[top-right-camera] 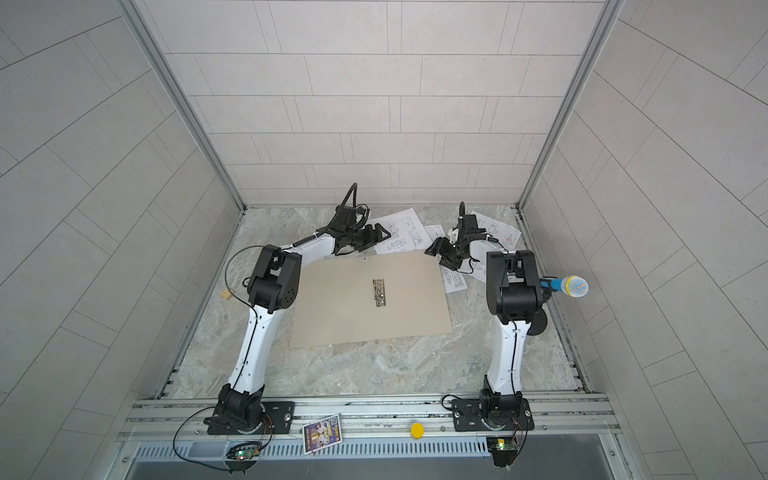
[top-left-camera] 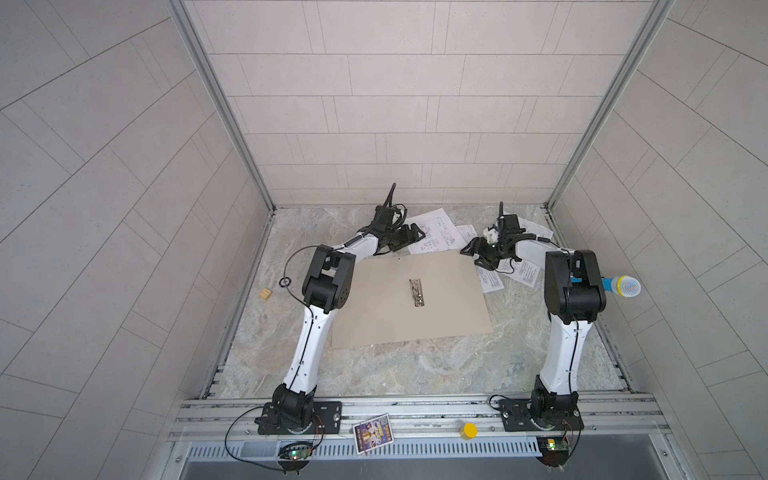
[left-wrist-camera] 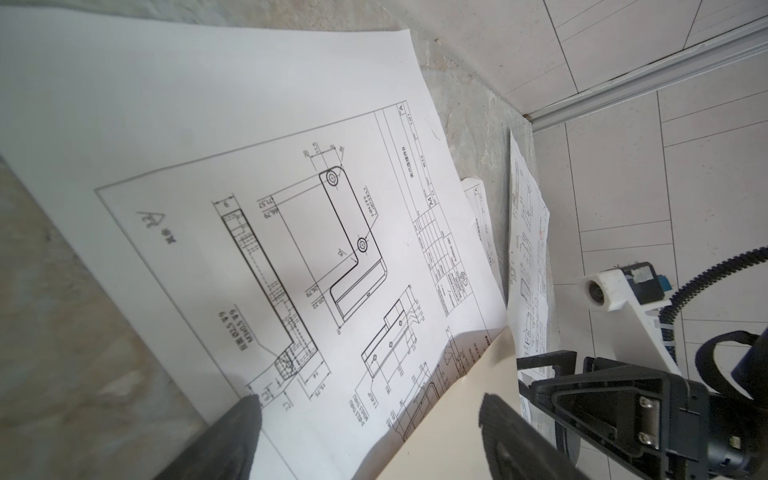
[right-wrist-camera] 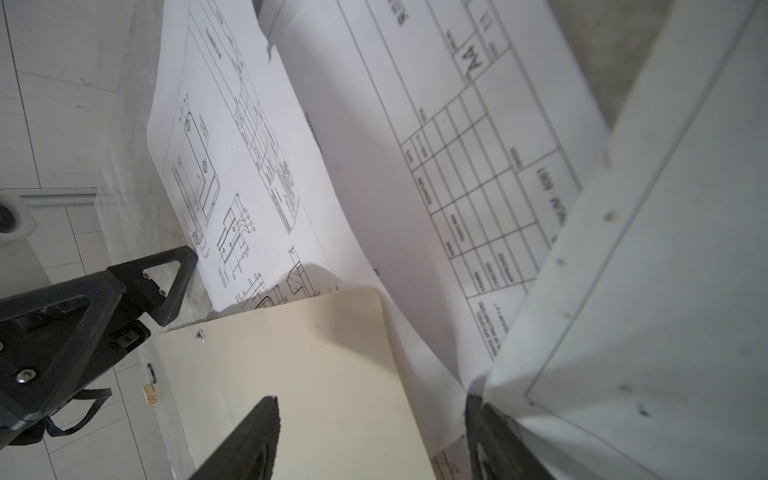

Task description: Put the files into the folder

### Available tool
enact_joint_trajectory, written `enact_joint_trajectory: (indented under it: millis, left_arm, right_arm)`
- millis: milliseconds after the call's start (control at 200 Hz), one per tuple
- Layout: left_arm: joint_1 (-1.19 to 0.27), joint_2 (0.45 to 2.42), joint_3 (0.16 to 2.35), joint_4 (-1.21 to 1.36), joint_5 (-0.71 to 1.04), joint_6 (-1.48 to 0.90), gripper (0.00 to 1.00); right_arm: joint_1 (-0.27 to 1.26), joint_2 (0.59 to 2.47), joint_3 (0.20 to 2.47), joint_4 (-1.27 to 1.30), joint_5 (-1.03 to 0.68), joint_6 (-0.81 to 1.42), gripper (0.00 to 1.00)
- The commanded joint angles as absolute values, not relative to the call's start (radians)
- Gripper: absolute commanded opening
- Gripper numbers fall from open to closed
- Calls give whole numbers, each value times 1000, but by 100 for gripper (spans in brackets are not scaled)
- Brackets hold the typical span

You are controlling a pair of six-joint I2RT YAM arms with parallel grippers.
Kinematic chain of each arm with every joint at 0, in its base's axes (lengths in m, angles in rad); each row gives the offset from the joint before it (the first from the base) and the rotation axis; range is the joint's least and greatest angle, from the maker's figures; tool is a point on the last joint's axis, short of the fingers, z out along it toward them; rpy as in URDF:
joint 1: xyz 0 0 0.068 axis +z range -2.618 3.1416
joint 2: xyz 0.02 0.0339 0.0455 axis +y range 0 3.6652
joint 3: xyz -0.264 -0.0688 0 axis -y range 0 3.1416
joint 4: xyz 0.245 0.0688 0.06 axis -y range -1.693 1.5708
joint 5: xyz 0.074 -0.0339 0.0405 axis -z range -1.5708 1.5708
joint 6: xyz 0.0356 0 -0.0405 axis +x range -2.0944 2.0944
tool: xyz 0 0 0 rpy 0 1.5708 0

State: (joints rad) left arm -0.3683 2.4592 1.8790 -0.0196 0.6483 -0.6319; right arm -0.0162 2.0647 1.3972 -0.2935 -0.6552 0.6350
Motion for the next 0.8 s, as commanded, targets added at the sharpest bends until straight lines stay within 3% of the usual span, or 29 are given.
enact_joint_trajectory:
  millis: [0, 796]
  left_arm:
    - [-366, 2456, 1849, -29, 654, -635, 89]
    - [-362, 2469, 1835, 32, 704, -670, 88]
  right_arm:
    - [-20, 2065, 1375, -242, -683, 658, 70]
    - [-18, 2186, 1568, -140, -836, 668, 73]
